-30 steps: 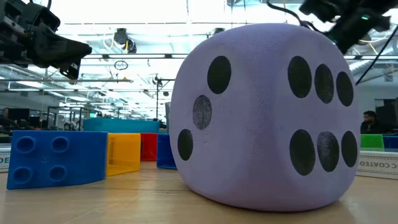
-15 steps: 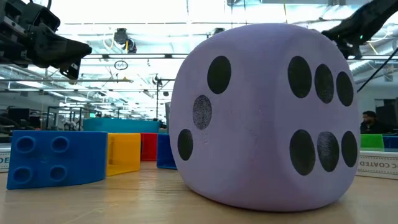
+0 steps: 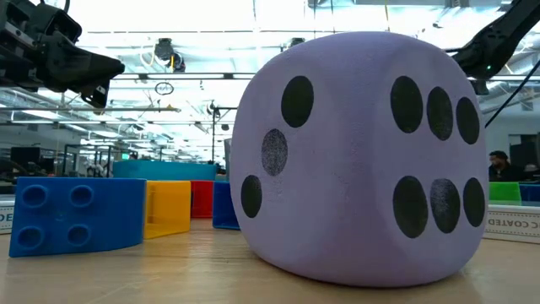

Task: Pick & Place Toys
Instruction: Put the blue game piece into the white bin

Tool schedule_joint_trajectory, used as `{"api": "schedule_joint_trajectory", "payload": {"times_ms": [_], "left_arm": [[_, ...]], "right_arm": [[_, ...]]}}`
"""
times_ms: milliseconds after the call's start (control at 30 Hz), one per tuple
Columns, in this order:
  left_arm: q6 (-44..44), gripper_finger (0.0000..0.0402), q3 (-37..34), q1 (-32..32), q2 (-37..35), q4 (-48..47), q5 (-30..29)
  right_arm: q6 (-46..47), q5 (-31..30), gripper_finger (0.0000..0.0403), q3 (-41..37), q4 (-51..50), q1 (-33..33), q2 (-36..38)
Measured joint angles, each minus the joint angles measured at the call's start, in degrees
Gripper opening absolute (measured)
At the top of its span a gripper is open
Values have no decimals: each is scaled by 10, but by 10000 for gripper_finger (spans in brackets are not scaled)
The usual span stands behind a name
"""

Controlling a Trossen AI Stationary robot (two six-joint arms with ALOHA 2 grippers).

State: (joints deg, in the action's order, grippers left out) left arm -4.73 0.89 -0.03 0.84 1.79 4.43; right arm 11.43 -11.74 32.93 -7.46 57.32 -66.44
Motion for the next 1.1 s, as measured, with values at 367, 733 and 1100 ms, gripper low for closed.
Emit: {"api": "schedule_joint_trajectory", "payload": {"times_ms": [367, 733, 1100], "left_arm": [[0, 42, 0, 0, 0, 0, 0], [0, 42, 0, 0, 0, 0, 0], [0, 42, 0, 0, 0, 0, 0]], "right_arm": [[-2, 259, 282, 0, 0, -84, 126], [-2, 370, 272, 0, 119, -451, 171], [45, 282, 278, 2, 452, -818, 31]]}}
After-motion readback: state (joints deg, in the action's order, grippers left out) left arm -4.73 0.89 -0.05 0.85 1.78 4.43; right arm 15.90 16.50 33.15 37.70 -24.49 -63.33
